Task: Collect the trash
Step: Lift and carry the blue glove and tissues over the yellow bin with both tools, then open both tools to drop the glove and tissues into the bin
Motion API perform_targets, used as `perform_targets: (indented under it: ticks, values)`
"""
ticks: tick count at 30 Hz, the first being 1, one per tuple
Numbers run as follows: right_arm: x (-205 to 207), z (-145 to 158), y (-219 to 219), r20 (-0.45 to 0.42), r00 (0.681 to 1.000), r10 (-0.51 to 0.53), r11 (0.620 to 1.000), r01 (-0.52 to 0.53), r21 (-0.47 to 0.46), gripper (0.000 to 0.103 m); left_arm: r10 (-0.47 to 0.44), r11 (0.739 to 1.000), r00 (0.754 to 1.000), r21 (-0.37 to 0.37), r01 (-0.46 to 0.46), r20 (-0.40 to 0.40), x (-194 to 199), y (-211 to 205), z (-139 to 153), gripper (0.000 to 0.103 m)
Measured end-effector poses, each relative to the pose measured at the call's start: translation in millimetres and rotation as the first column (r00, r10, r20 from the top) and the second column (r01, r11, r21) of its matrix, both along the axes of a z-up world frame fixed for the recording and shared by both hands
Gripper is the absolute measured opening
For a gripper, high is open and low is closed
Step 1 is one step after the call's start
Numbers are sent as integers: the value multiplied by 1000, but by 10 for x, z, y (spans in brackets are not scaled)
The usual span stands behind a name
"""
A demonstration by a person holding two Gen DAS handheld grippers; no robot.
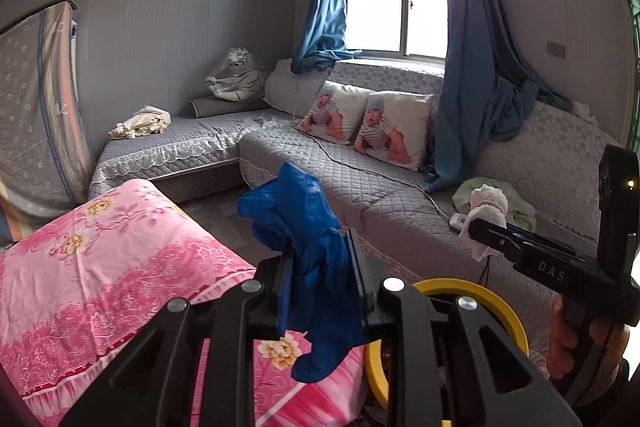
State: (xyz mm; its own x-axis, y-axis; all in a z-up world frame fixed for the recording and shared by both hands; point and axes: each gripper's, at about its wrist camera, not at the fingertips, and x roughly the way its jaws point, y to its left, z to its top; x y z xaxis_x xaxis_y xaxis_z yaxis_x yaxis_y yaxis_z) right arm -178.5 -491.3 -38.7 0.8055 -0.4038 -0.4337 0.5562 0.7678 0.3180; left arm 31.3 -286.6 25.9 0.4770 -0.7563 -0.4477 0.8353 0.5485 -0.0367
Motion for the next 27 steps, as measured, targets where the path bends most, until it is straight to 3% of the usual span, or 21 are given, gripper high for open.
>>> perform_targets:
  ticks: [7, 15, 21, 24, 27]
  values:
    - [-172, -353, -219, -66, 995, -72, 994, 77, 80, 36, -89, 995, 995, 44, 92, -54, -104, -380, -241, 22]
    - [-391, -708, -503, -128, 982, -138, 975, 158, 159, 36, -196, 965, 959, 131, 225, -206, -108, -911, -780, 22]
    - [-506, -824, -569, -144, 976, -161, 966, 185, 179, 41, -214, 954, 939, 150, 260, -269, -116, -1096, -950, 23]
    - [-530, -828, -576, -148, 972, -183, 963, 207, 174, 46, -210, 952, 926, 149, 266, -313, -75, -1109, -1000, 31]
    - [-549, -849, -618, -147, 969, -198, 957, 223, 187, 54, -202, 955, 915, 139, 264, -349, -16, -1089, -1025, 46]
